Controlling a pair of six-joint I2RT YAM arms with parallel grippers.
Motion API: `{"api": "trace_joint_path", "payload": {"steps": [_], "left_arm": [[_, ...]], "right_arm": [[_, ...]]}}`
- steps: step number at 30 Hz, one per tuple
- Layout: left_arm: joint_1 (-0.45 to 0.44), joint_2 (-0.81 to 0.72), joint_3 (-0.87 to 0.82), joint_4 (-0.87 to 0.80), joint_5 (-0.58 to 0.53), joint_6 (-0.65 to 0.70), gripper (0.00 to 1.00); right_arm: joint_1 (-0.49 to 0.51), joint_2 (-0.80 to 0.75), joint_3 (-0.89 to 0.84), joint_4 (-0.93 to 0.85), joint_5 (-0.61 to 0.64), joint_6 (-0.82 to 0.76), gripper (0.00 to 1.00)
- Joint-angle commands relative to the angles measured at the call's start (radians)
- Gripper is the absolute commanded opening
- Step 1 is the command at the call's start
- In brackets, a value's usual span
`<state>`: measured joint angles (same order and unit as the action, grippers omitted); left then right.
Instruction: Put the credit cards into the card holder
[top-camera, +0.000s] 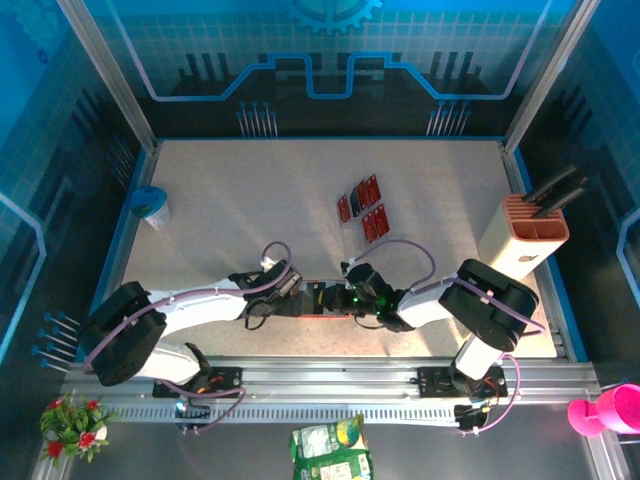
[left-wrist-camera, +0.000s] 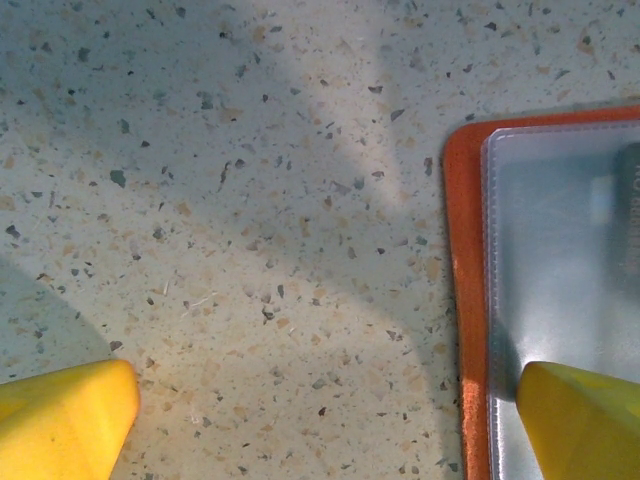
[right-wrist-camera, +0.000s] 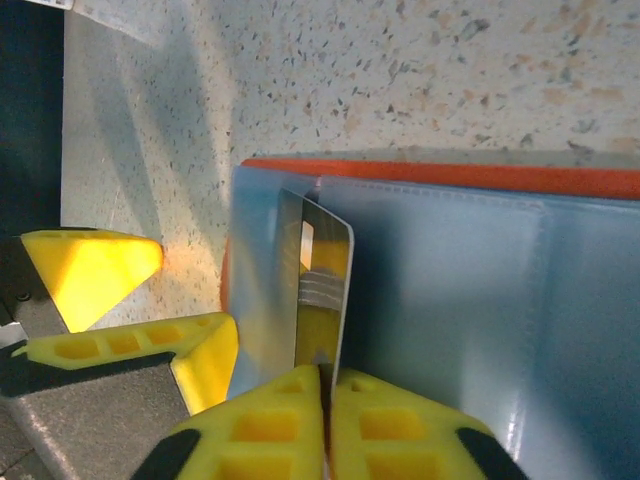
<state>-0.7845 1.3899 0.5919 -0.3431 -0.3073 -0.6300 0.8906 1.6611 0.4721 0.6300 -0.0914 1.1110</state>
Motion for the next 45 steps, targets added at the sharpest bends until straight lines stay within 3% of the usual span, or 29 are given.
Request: {"api": "trace_joint_path", "payload": {"steps": [1,4,8,15,19,37,45], "left_arm": [[0.007,0.044,-0.038,0.032,0.030,-0.017,0.99],[0.006,0.046,-0.038,0.036,0.029,-0.014,0.99],[0.006,0.049,-0.038,0.045,0.031,-0.014,0.99],[0.006,0.054,-0.043,0.059,0.030,-0.014,0.99],[0.006,0.062,-0.044,0.065,0.030,-0.014,0.99],[0.006,0.029,-0.052,0.063,0.032,-0.016,0.99],[0.025,-0.096,-0.045,0.026,0.011,-0.059,0.99]], "right_arm": [[0.017,-0.004,0.006,-0.194,-0.023,-0.046,0.29],[0.008,-0.077,0.027,-0.300,-0.010,-0.097,0.40],[-0.008,-0.171,0.058,-0.450,0.022,-0.158,0.42],[-0.018,-0.167,0.138,-0.524,0.017,-0.215,0.20],[-0.018,-0.114,0.186,-0.523,-0.001,-0.228,0.12],[0.023,0.101,0.340,-0.532,-0.036,-0.232,0.02],[0.017,0.013,0.320,-0.537,-0.023,-0.232,0.02]]}}
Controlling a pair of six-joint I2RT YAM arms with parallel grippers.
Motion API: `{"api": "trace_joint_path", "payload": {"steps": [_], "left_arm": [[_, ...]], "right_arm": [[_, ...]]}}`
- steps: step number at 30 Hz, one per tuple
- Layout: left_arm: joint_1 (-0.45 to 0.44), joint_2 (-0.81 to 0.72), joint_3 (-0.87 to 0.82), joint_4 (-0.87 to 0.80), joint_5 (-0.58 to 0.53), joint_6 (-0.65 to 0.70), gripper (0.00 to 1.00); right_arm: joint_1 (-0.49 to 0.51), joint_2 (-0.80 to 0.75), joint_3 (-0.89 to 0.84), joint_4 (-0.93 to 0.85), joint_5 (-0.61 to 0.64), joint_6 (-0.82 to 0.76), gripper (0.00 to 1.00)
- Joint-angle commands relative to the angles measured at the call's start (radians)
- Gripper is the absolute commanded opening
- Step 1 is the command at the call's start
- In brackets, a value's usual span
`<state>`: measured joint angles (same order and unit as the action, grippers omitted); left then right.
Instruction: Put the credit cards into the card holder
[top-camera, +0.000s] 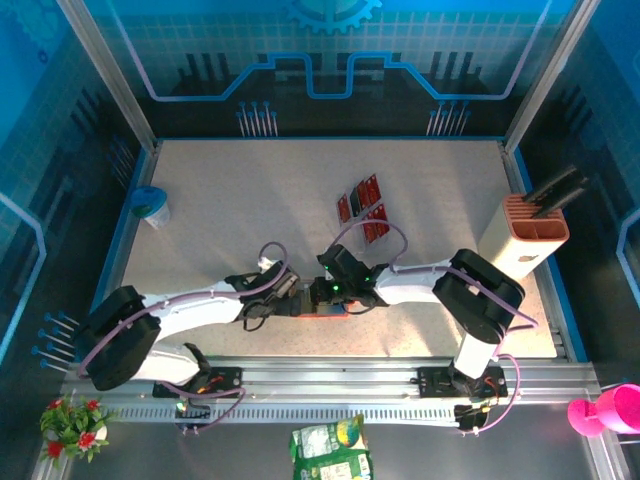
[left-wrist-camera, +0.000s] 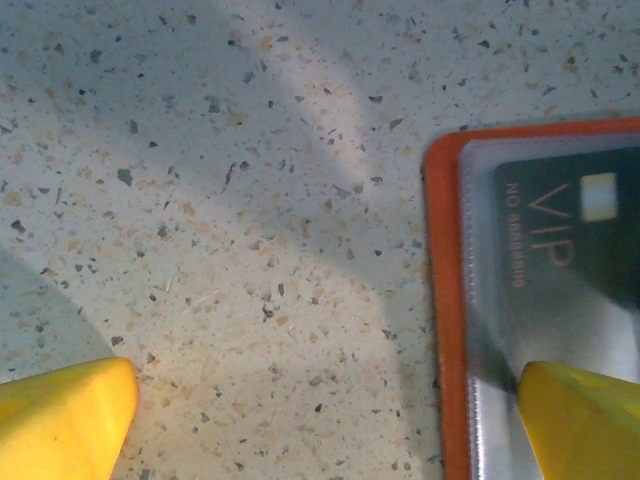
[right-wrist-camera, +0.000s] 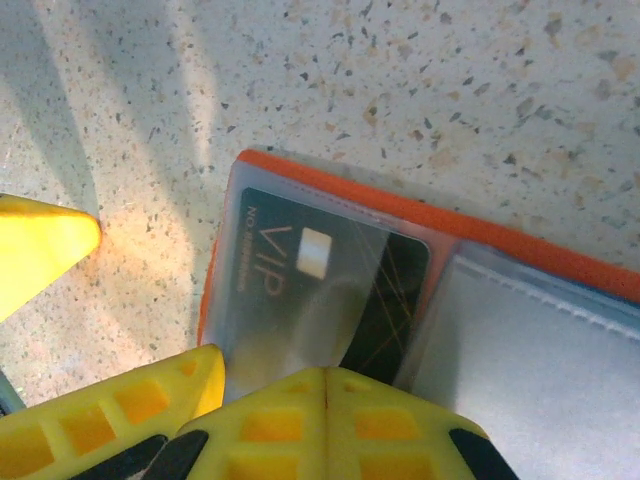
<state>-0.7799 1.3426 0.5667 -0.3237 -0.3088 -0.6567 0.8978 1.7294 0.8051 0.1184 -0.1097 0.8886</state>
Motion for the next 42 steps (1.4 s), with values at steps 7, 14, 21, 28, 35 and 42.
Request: {"api": "trace_joint_path", "payload": {"steps": [7,14,21,28,35,42], "left_arm": [[0.081,-0.100,-0.047,-0.021,0.019,-0.068,0.99],[0.090,-0.084,-0.061,-0.044,0.001,-0.076,0.99],[0.090,-0.054,-0.073,-0.028,0.009,-0.068,0.99],[0.091,-0.009,-0.070,-0.006,0.030,-0.046,0.99],[0.091,0.028,-0.067,0.018,0.058,-0.040,0.99],[0.091,0.032,-0.066,0.025,0.063,-0.038,0.99]], "right_arm": [[0.003,-0.149,-0.047,-0.064,0.033,-0.013,0.02],[0.017,-0.128,-0.048,-0.068,0.044,-0.011,0.01],[0.027,-0.086,-0.019,-0.085,0.049,-0.023,0.00],[0.035,-0.041,0.000,-0.104,0.048,-0.033,0.00],[0.059,0.015,0.042,-0.141,0.030,-0.057,0.00],[0.076,0.046,0.068,-0.155,0.020,-0.061,0.00]]}}
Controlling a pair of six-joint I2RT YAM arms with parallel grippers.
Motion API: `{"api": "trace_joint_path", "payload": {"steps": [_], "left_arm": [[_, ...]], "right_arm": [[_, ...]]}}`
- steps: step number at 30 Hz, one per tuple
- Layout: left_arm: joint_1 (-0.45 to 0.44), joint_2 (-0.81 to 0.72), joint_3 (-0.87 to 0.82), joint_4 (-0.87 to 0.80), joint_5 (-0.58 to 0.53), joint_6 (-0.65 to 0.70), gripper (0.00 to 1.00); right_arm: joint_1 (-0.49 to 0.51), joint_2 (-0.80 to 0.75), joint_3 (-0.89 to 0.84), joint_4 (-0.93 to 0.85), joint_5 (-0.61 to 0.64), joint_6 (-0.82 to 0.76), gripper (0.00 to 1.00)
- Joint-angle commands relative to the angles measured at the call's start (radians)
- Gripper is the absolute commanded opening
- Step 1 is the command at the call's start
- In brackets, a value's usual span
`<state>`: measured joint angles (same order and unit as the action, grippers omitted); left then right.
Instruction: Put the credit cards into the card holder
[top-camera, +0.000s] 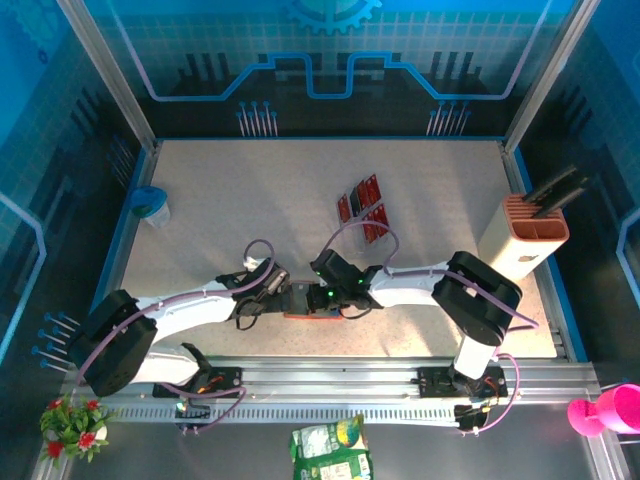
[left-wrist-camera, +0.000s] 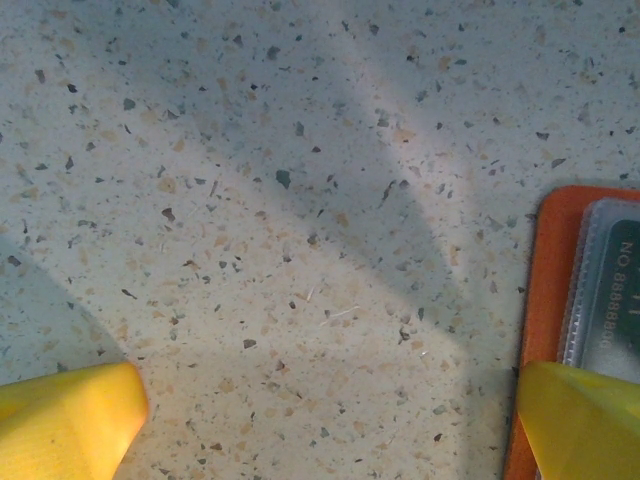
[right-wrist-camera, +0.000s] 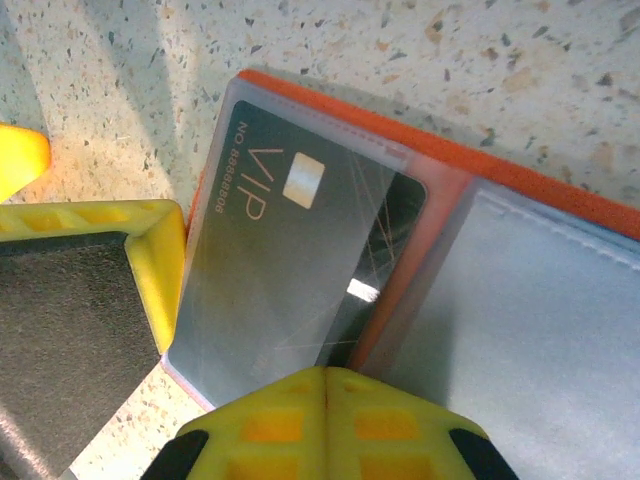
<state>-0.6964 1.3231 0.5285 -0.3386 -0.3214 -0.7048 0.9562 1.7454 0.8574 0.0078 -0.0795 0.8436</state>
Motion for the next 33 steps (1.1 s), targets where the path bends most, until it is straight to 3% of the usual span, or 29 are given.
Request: {"api": "trace_joint_path", "payload": {"steps": [1,10,24,33], "left_arm": [[0.007,0.052,-0.028,0.039,0.076,0.010,0.99],[0.007,0.036,-0.028,0.035,0.078,0.011,0.99],[0.011,-0.117,0.038,-0.058,0.051,0.022,0.99],[0.009,-0.182,0.089,-0.023,0.132,0.066,0.99]], "right_arm": [[0.019,0.033,0.017,-0.043,-0.014,-0.015,0.00],[0.017,0.025,0.017,-0.023,-0.037,-0.003,0.00],[-0.065,-0.192,-0.059,-0.077,0.016,-0.020,0.00],[-0.137,-0.272,-0.145,-0.112,0.039,-0.056,0.02]]}}
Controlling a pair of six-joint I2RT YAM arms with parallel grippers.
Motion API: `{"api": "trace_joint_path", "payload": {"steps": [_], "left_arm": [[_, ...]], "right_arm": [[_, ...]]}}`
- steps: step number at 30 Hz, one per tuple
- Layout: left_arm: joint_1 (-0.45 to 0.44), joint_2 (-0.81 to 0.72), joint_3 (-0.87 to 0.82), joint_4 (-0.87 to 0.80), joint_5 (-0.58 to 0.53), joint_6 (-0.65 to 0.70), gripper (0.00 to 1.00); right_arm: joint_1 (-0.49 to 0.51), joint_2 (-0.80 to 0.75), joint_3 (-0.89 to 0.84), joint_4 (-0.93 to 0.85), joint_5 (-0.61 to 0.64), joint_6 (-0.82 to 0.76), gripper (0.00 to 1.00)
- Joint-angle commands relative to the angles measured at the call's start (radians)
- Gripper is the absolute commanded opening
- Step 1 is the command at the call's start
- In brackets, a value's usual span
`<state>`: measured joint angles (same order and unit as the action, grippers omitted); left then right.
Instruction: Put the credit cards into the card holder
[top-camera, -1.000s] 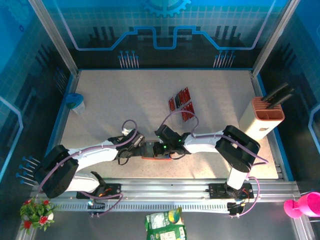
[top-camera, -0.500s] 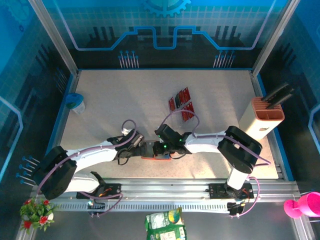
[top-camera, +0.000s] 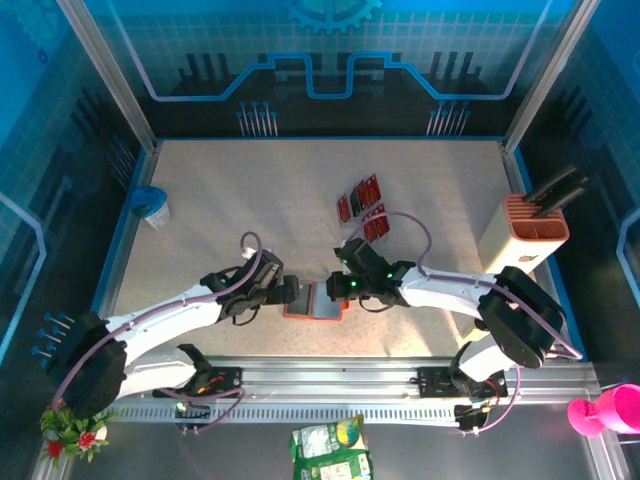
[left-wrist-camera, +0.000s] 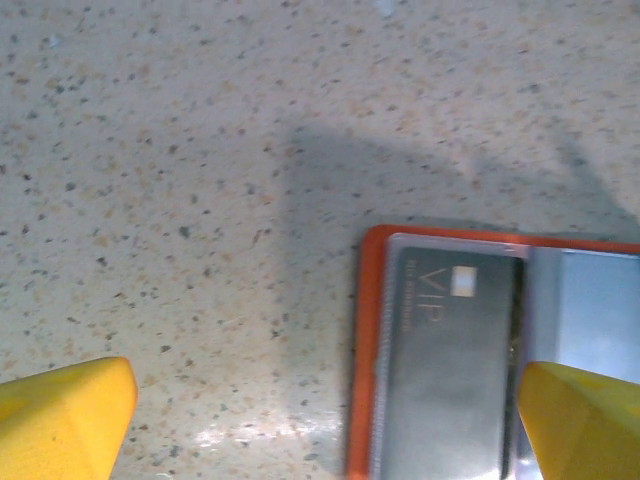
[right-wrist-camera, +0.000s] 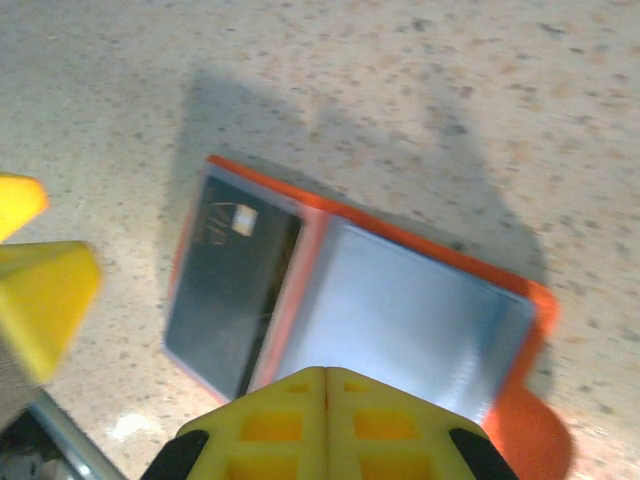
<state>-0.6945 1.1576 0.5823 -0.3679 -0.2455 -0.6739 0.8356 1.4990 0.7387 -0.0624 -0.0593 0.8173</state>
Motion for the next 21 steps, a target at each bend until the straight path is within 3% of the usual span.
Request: {"api": "trace_joint_path", "payload": {"steps": [1,21], "left_arm": [[0.005,-0.014,0.042,0.015,0.069,0.040,0.99],[-0.153,0.140,0.062,0.095,0.068,-0.006,0.99]], "right_arm": [[-0.022,-0.028,-0.031,-0.043,0.019,-0.035,0.02],[-0.029,0.073,0.005,-0.012,-0.021,-0.073,0.00]]}}
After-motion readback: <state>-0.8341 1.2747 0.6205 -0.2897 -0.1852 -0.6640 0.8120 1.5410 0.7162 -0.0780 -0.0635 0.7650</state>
